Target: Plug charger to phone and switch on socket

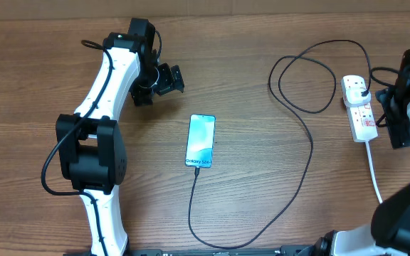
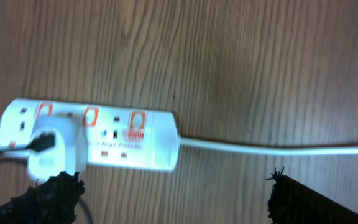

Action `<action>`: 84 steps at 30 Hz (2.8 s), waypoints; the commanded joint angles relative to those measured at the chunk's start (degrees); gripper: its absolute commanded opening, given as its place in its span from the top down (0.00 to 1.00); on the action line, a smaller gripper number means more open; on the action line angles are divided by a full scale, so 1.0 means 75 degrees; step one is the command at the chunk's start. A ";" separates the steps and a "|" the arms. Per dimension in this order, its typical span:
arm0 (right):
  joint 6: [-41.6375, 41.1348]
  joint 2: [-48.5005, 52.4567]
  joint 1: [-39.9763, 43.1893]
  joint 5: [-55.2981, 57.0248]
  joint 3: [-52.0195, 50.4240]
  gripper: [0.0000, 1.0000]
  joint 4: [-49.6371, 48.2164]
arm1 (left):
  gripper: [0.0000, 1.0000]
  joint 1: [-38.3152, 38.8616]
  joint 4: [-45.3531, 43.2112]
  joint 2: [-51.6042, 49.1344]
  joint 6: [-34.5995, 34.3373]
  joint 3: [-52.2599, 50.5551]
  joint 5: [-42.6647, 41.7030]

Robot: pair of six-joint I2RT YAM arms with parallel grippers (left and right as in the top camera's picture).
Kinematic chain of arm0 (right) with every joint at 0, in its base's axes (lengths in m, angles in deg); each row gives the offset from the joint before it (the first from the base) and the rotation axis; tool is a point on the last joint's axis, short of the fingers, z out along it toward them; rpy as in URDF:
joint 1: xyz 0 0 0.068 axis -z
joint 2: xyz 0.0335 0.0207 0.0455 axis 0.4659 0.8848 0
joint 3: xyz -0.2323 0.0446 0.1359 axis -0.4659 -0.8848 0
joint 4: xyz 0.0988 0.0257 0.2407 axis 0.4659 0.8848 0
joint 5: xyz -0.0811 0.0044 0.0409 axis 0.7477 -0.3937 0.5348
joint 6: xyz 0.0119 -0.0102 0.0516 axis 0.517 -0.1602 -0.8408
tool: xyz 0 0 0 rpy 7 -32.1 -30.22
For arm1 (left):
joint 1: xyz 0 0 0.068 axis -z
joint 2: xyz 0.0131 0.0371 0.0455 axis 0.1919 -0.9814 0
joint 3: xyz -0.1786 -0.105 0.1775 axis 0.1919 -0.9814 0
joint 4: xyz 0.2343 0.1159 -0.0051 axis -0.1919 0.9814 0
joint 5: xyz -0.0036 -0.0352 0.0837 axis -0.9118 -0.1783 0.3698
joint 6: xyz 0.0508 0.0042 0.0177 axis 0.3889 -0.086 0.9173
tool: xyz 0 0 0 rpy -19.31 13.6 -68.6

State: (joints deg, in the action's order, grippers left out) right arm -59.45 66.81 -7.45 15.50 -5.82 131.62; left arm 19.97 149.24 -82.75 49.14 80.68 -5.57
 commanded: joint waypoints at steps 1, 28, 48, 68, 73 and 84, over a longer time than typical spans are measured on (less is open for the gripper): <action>-0.0154 0.0498 0.0044 0.0289 0.0137 0.00 -0.0242 | 0.00 0.0029 -0.0009 0.0096 0.0093 0.0079 0.0041; 0.3258 0.1795 0.0082 -0.0300 0.0125 0.00 -0.2124 | 0.00 0.0029 -0.0009 0.0096 0.0093 0.0079 0.0041; 0.3465 0.1816 0.0801 -0.0871 -0.0017 0.00 -0.2763 | 0.01 0.0029 -0.0009 0.0096 0.0093 0.0079 0.0041; 0.3520 0.2786 0.0793 -0.1303 -0.0309 0.00 -0.3022 | 0.00 0.0029 -0.0009 0.0096 0.0093 0.0079 0.0041; 0.3791 0.2786 0.0793 -0.1775 -0.0309 0.00 -0.3104 | 0.00 0.0029 -0.0009 0.0096 0.0093 0.0079 0.0041; 0.3978 0.2786 0.0793 -0.2078 -0.0309 0.00 -0.3089 | 0.00 0.0029 -0.0009 0.0096 0.0093 0.0079 0.0038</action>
State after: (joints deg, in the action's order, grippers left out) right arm -31.67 86.03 -0.74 4.16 -7.66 107.32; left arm 19.97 149.24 -82.75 49.14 80.68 -5.57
